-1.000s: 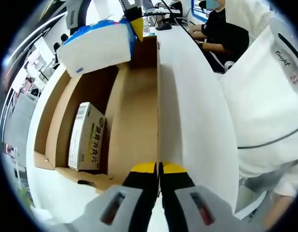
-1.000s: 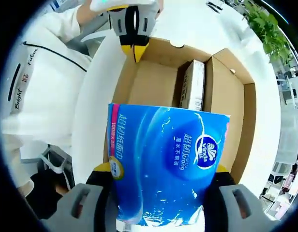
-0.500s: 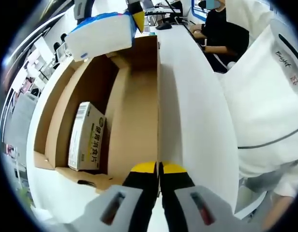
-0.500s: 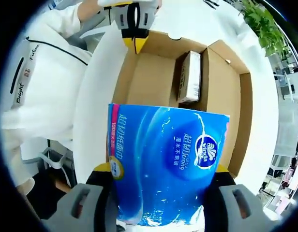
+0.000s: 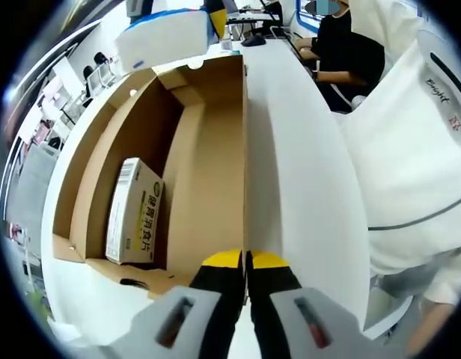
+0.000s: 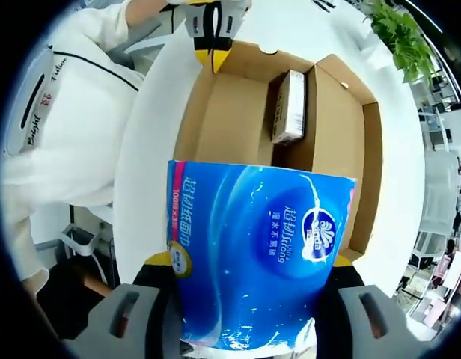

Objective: Operate the shoe box by opening the lid, removing the specified soft item, and placing it in the target area until the item is outside and the box remains undamaged.

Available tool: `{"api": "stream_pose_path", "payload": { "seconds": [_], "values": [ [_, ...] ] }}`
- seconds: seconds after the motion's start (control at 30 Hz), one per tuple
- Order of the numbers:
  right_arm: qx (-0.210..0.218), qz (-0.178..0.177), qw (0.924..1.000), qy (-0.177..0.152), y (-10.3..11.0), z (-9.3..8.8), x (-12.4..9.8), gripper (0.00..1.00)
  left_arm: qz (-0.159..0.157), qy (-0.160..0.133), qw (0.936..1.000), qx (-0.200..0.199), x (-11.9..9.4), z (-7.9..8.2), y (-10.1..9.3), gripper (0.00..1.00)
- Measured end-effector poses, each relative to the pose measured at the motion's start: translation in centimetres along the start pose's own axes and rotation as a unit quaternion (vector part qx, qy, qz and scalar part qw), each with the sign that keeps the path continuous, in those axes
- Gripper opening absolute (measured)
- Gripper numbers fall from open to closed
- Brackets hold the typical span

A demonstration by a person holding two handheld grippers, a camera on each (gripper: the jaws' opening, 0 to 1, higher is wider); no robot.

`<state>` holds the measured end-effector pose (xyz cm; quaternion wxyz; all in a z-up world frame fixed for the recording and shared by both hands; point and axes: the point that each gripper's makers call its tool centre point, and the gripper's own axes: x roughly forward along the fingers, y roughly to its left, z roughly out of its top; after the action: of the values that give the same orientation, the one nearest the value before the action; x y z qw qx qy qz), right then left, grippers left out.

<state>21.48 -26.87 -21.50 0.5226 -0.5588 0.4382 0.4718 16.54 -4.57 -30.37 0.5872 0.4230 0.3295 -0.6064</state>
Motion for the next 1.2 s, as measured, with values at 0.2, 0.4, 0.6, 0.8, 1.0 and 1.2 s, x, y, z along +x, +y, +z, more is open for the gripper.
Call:
{"api": "stream_pose_path", "payload": {
  "seconds": [0.2, 0.4, 0.6, 0.8, 1.0, 1.2],
  "values": [
    [0.019, -0.005, 0.9998, 0.001, 0.3, -2.1, -0.3, 0.69, -0.001, 0.001, 1.0, -0.002, 0.0, 0.0, 0.0, 0.01],
    [0.022, 0.001, 0.9997, 0.007, 0.5, -3.5, 0.6, 0.69, -0.001, 0.0, 1.0, -0.003, 0.1, 0.0, 0.0, 0.01],
    [0.026, 0.005, 0.9996, 0.012, 0.9, -4.4, 0.6, 0.69, -0.002, 0.0, 1.0, -0.003, 0.0, 0.0, 0.0, 0.01],
    [0.026, 0.001, 0.9996, 0.009, 1.1, -5.2, 0.5, 0.69, 0.0, -0.001, 1.0, -0.003, 0.0, 0.0, 0.0, 0.01],
    [0.034, 0.005, 0.9993, 0.016, 1.7, -6.5, 0.8, 0.69, -0.004, -0.001, 1.0, -0.004, 0.0, 0.0, 0.0, 0.01],
    [0.034, 0.002, 0.9993, 0.015, 1.9, -7.5, 0.7, 0.69, -0.003, 0.0, 1.0, -0.003, 0.0, 0.0, 0.0, 0.01]
  ]
}}
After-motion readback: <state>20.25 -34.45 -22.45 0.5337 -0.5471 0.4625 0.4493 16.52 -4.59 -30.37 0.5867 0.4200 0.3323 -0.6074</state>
